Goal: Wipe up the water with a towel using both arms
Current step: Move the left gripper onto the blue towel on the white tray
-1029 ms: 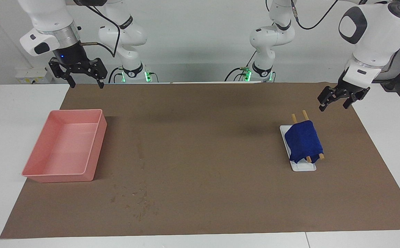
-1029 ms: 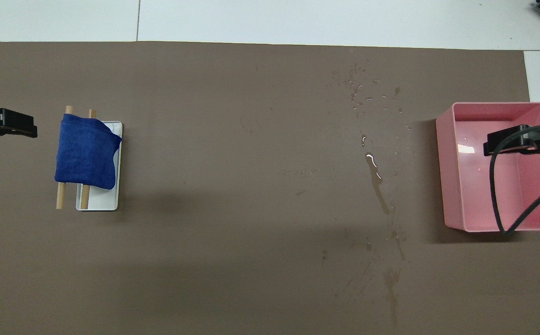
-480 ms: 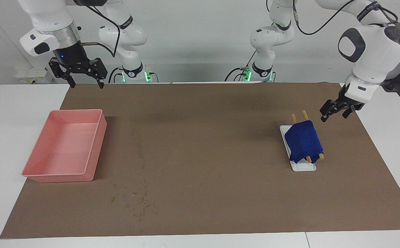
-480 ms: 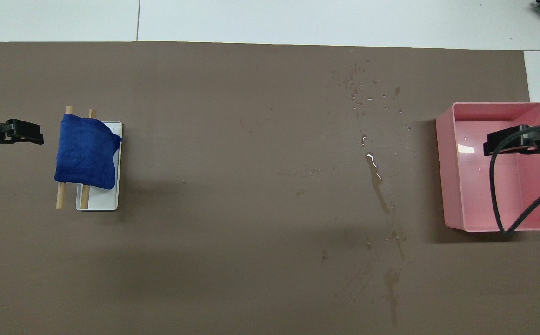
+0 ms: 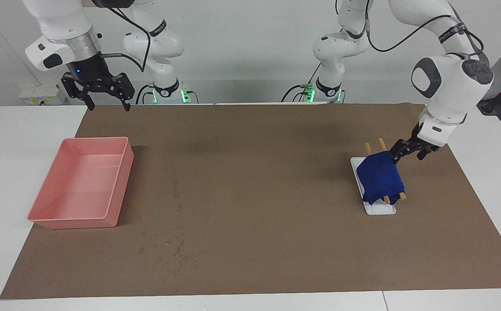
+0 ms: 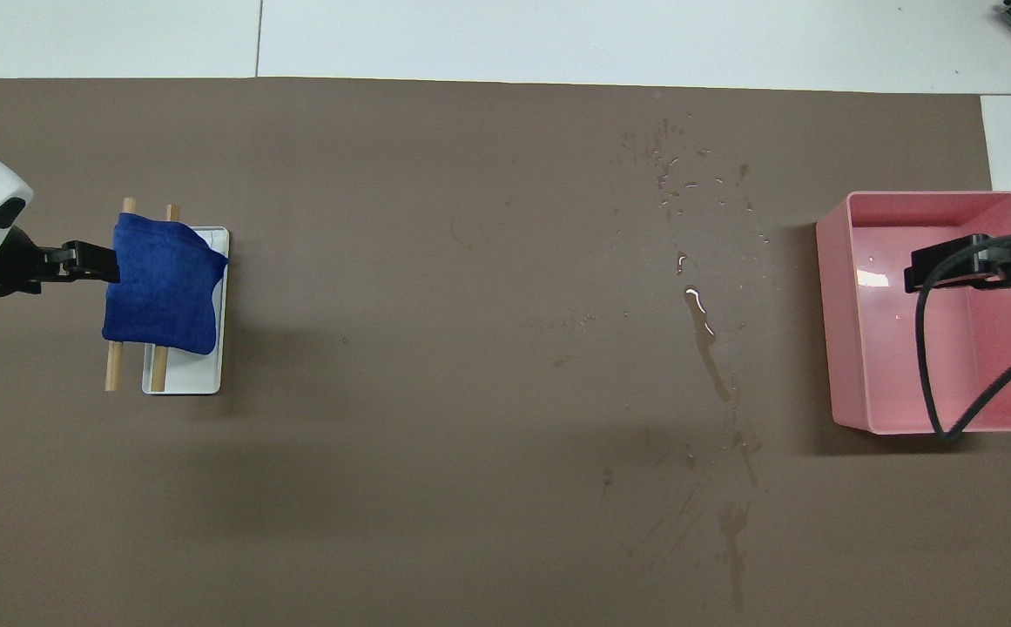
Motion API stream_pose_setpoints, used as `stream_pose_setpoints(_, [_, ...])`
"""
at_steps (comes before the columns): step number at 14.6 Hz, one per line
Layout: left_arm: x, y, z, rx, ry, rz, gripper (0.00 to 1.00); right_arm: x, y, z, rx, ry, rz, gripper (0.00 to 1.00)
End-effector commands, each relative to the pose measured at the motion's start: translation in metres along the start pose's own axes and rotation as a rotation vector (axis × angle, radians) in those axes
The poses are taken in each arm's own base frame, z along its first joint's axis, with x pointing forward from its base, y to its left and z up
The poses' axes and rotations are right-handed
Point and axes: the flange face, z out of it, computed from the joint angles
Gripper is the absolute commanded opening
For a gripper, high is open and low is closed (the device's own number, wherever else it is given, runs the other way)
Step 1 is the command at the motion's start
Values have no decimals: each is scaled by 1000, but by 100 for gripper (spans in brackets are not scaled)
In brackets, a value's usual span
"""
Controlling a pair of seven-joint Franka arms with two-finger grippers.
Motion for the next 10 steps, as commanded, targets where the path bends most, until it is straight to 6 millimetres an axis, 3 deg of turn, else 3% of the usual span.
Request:
stream_pose_setpoints(1, [-7,2,15,-3,18,4,100,-6,0,0,-16,-2,11,100])
stream_pose_setpoints(5, [-16,6,37,-4,8,9,100,-6,0,0,-16,-2,11,100])
stream_pose_setpoints(10, [-23,8,42,-2,-11,12,82,-6,0,0,-16,0,11,100])
